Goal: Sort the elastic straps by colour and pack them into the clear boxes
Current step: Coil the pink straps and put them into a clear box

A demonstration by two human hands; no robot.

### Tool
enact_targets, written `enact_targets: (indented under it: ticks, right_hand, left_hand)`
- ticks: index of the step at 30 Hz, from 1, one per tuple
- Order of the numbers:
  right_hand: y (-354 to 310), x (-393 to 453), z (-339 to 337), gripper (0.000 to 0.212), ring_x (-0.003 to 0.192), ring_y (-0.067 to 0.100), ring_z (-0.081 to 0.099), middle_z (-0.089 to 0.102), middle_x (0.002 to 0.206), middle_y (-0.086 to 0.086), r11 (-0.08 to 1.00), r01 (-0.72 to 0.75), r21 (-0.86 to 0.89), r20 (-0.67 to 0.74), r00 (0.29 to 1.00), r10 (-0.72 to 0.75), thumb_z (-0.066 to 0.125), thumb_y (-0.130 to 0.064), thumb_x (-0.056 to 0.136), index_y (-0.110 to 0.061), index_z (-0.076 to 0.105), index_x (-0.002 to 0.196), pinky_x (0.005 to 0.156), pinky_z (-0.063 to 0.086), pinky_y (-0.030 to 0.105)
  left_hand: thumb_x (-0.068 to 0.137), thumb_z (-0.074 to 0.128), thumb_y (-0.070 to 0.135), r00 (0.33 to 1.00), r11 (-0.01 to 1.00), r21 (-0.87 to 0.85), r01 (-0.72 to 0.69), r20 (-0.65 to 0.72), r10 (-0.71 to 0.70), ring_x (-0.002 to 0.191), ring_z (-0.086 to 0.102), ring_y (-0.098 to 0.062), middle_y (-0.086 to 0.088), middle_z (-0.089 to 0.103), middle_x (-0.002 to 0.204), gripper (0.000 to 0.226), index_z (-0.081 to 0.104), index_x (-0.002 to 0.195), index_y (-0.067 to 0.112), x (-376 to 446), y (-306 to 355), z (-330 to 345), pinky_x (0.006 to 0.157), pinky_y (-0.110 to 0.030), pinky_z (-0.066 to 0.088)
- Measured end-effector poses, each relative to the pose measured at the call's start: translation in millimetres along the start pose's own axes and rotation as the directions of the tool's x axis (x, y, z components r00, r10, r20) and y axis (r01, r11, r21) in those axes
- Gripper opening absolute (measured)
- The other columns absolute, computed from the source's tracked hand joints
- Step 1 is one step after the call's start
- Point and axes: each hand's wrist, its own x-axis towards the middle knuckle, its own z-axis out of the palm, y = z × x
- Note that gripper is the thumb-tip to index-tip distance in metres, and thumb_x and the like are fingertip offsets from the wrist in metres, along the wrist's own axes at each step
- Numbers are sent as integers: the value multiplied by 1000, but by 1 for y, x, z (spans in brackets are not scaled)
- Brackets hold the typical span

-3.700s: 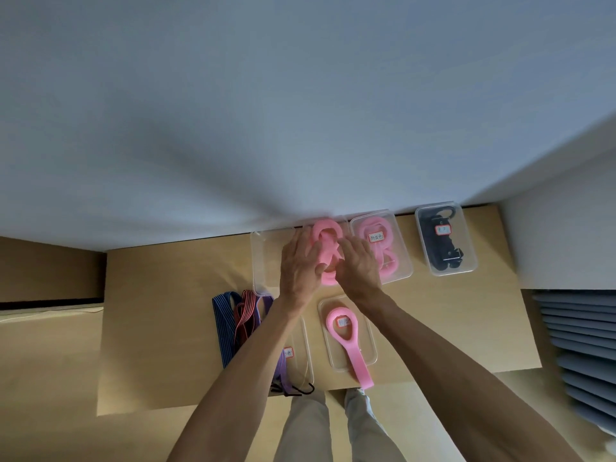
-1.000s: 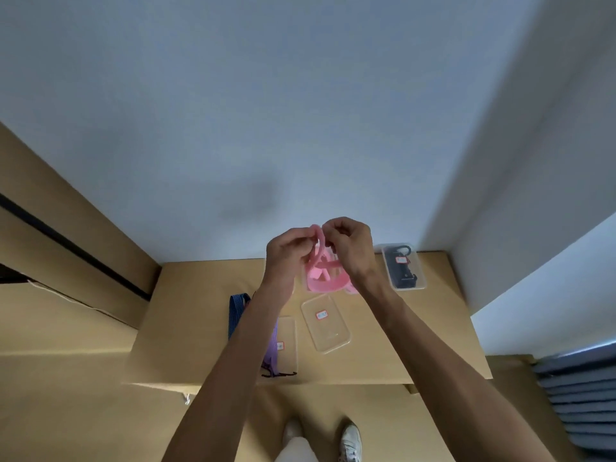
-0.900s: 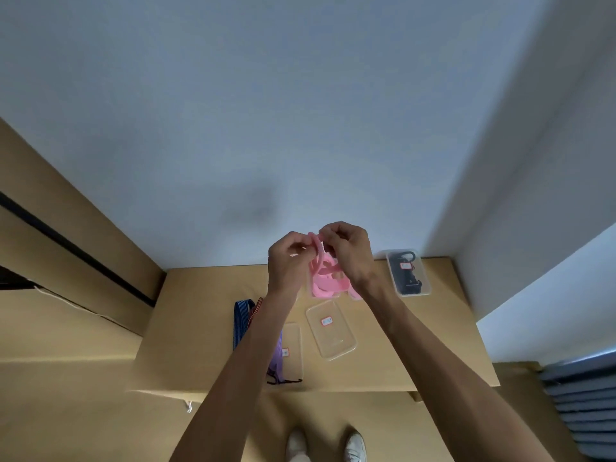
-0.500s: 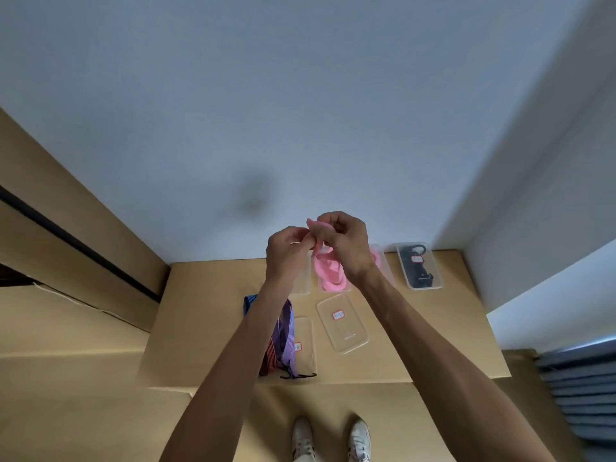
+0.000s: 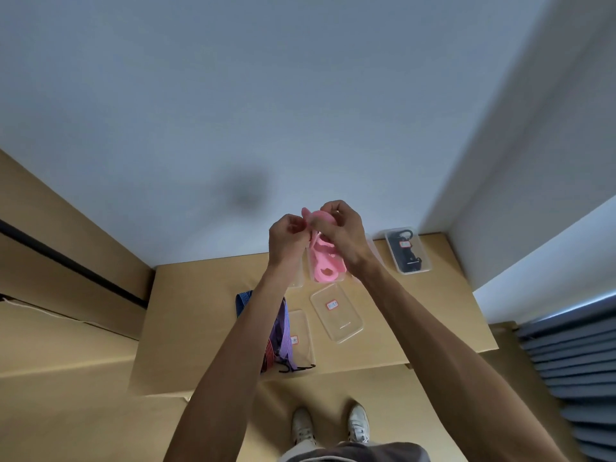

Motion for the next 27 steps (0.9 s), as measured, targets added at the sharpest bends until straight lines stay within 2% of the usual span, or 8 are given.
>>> enact_targets:
  ticks: [3,5,10,13,15,17,21,27]
  right_hand:
    - [4,-1,-1,25,79,14,66,69,82,-3,962,59,-268,-130,987,-96,75,-36,85,-12,66,86,72,55,32]
    - [6,-2,-2,29,79,10,67,72,84,-6,923,66,-380,-188,971,-147,70,-42,89,-14,72,88,74,55,29]
    - [13,-7,-5,43,74,25,66,71,76,8,845,57,-531,-159,973,-166,56,-47,97,-9,70,81,70,55,41]
    - [15,-7,-6,26,83,28,69,74,91,10,815,13,-579,-189,970,-149,51,-27,99,-9,70,102,76,56,44]
    - [15,-9,-6,26,86,27,69,74,96,8,809,-17,-588,-217,966,-138,49,-27,100,-10,67,107,77,56,41]
    - [14,-11,-6,32,83,24,68,73,96,6,837,-30,-546,-258,957,-133,47,-36,102,-8,63,107,70,55,35]
    - [13,-10,-8,34,69,15,59,65,86,2,830,-42,-556,-283,949,-142,47,-41,102,-8,56,99,53,37,21]
    - [17,-2,-10,25,67,17,57,55,75,-5,857,-114,-503,-353,932,-83,42,-32,102,-10,51,94,53,39,29]
  left_hand:
    - [84,76,23,998,997,54,-59,-31,61,59,62,-6,7,66,63,14,65,79,14,0,-1,2,54,-20,50]
    - [80,76,14,998,998,35,-47,-44,49,67,67,-16,-2,69,73,10,67,83,18,1,-2,1,60,-29,56]
    - [76,80,9,999,998,-62,-23,-33,21,76,69,-21,-3,67,81,22,67,91,19,0,-2,1,69,-32,61]
    - [74,80,11,1000,994,-108,-10,7,11,85,72,-28,-9,71,89,23,68,91,21,-3,-2,5,75,-38,62]
    - [77,79,10,999,995,-98,-25,24,28,88,72,-32,-10,73,89,16,70,87,18,-5,-3,10,80,-45,61]
    - [80,80,15,998,998,-14,-60,27,60,84,72,-26,-3,73,83,7,73,83,16,-5,-1,13,79,-46,62]
    - [82,78,29,994,988,111,-109,35,106,76,68,-18,3,70,75,16,72,79,15,-3,6,15,76,-43,61]
    - [83,73,22,985,985,86,-146,109,136,76,66,-14,4,69,77,8,71,86,15,-1,16,20,67,-31,58]
